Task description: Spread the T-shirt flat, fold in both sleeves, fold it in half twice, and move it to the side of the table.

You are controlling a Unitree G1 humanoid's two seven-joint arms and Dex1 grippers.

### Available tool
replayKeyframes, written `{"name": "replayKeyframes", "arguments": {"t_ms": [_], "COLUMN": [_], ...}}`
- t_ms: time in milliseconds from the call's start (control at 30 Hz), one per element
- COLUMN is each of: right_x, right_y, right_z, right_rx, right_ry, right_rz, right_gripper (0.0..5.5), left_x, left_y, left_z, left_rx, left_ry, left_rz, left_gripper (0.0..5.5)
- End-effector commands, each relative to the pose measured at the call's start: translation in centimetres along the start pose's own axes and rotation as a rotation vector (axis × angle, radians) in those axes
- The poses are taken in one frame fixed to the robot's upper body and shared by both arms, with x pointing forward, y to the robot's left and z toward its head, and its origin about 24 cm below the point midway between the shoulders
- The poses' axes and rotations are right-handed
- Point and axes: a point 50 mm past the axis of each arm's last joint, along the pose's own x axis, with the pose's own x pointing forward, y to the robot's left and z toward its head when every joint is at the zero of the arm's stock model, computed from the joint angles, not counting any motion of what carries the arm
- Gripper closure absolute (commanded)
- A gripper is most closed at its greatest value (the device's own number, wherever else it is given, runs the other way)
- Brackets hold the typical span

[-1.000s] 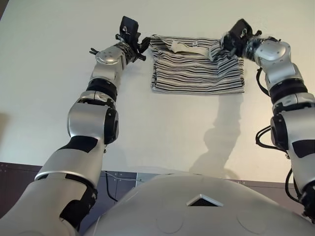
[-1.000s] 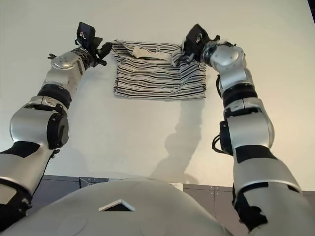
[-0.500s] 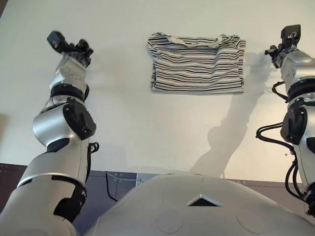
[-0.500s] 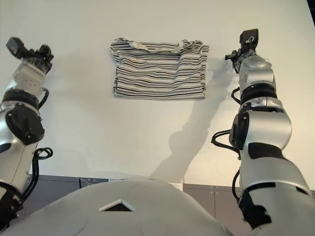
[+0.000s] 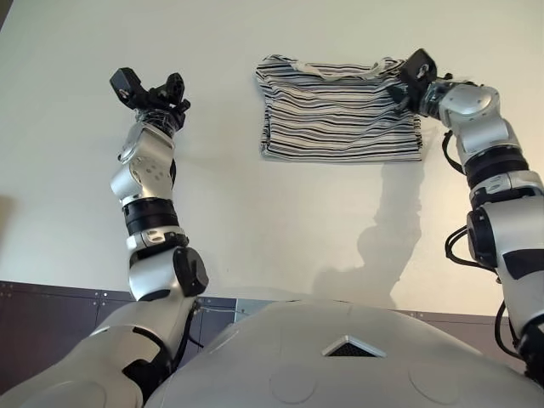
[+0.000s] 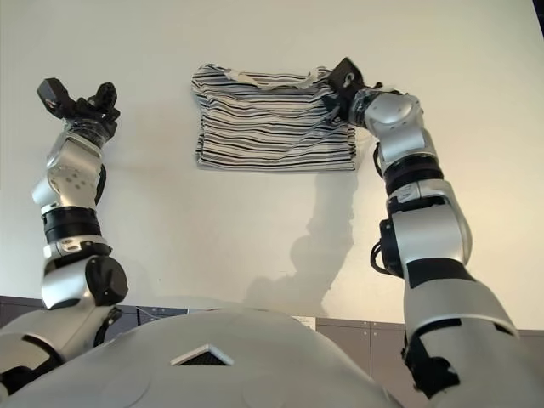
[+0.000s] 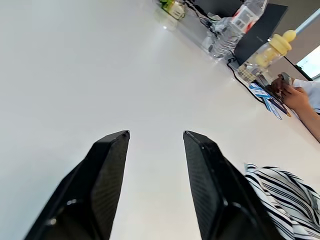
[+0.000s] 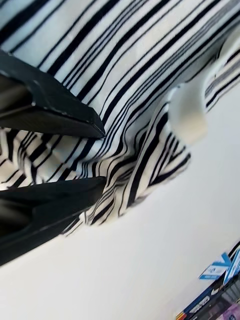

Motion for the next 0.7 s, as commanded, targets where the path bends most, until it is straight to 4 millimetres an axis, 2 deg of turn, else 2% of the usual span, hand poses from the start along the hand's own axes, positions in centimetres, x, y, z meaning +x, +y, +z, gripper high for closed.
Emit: {"name": "replayKeyframes", "arguments": {"t_ms": [33,167,267,367,433,467,567,633,667,700], "right_x": [-2.0,-3.8,-4.7,-7.5,-9.5,-10.1,-10.6,-10.5,-11.1,-11.5], "right_y": [-1.3,1.0,3.3,5.5,8.2,10.1,14.2,14.6,14.0,12.6], "right_z": [-2.3,-3.4,-4.9,-6.0,-4.3,-2.7,1.4,3.7,5.0,6.3], "right_rx": [-0.054,-0.171,-0.280,-0.343,-0.323,-0.275,-0.129,-0.089,-0.058,-0.033], "right_ry": [0.039,-0.015,0.051,0.073,-0.024,-0.108,-0.292,-0.347,-0.387,-0.429], "right_rz": [0.010,0.157,0.313,0.475,0.610,0.682,0.788,0.748,0.735,0.698], "right_gripper": [4.10,4.10,4.10,4.10,4.10,4.10,4.10,4.10,4.10,4.10], "left_x": [-1.4,-2.5,-3.2,-3.7,-4.3,-4.6,-5.3,-5.8,-6.1,-6.3], "left_y": [-1.6,-2.9,-3.0,-3.3,-3.0,-2.9,-2.6,-2.4,-2.2,-2.0], "left_z": [-1.1,-1.9,-2.1,-1.8,-1.6,-1.5,-1.1,-0.5,-0.2,0.1], "left_rx": [0.005,0.024,0.026,0.031,0.042,0.048,0.069,0.109,0.116,0.123], "left_ry": [0.027,0.039,0.028,0.011,0.003,0.001,-0.006,-0.019,-0.029,-0.037], "left_rz": [-0.033,-0.051,-0.039,-0.044,-0.039,-0.033,-0.022,-0.011,0.002,0.016], "left_gripper": [3.51,3.51,3.51,3.51,3.51,3.51,3.51,3.51,3.51,3.51]}}
